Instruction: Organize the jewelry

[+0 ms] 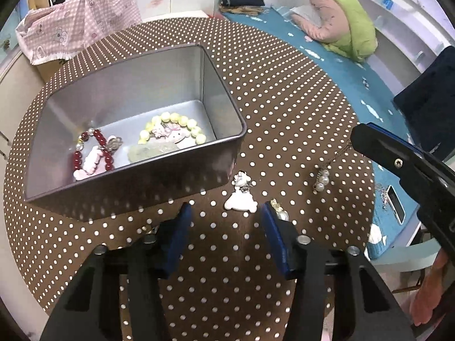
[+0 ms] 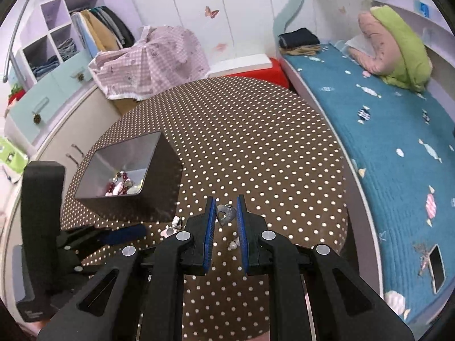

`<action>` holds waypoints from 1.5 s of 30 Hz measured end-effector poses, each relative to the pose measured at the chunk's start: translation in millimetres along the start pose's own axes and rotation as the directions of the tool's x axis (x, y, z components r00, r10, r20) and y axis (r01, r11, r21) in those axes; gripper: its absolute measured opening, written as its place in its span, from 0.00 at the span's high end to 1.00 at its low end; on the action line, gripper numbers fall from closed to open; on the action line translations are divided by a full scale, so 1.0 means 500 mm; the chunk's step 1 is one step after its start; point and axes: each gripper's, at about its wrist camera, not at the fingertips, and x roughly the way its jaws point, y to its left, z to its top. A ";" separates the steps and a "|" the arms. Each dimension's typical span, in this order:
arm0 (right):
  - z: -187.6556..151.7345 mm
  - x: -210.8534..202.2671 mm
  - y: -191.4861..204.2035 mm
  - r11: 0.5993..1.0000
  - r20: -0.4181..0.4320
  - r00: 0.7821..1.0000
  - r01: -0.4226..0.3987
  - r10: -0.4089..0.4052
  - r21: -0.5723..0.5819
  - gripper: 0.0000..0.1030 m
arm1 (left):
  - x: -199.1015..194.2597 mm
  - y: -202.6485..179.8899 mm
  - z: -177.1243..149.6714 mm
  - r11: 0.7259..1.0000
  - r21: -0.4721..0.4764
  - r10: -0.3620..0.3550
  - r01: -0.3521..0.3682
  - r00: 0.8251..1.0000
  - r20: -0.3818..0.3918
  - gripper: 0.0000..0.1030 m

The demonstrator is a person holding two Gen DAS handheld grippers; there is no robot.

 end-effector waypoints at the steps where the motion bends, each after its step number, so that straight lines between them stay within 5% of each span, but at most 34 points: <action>1: 0.000 0.009 -0.001 1.000 -0.009 1.000 -0.010 0.010 -0.003 0.85 | 0.002 0.003 0.000 1.000 -0.001 0.012 -0.012 1.000 -0.001 0.60; 4: 0.002 0.025 -0.004 0.999 -0.026 0.999 -0.033 0.033 0.002 0.85 | 0.007 -0.003 0.006 0.999 0.015 0.037 -0.037 0.999 0.006 0.63; 7: 0.004 0.034 -0.009 0.999 -0.035 0.999 -0.040 0.040 0.011 0.85 | 0.009 0.000 0.010 0.995 0.020 0.098 -0.099 0.995 0.015 0.95; 22: 0.000 0.015 0.006 1.000 -0.022 1.000 -0.021 0.021 0.014 0.85 | -0.036 0.051 -0.024 1.000 0.001 -0.008 0.008 1.000 0.029 0.95; 45: 0.064 -0.112 0.172 0.992 0.129 0.990 -0.034 0.049 -0.121 0.85 | -0.225 0.144 -0.030 0.999 -0.051 0.019 -0.007 0.970 0.243 0.95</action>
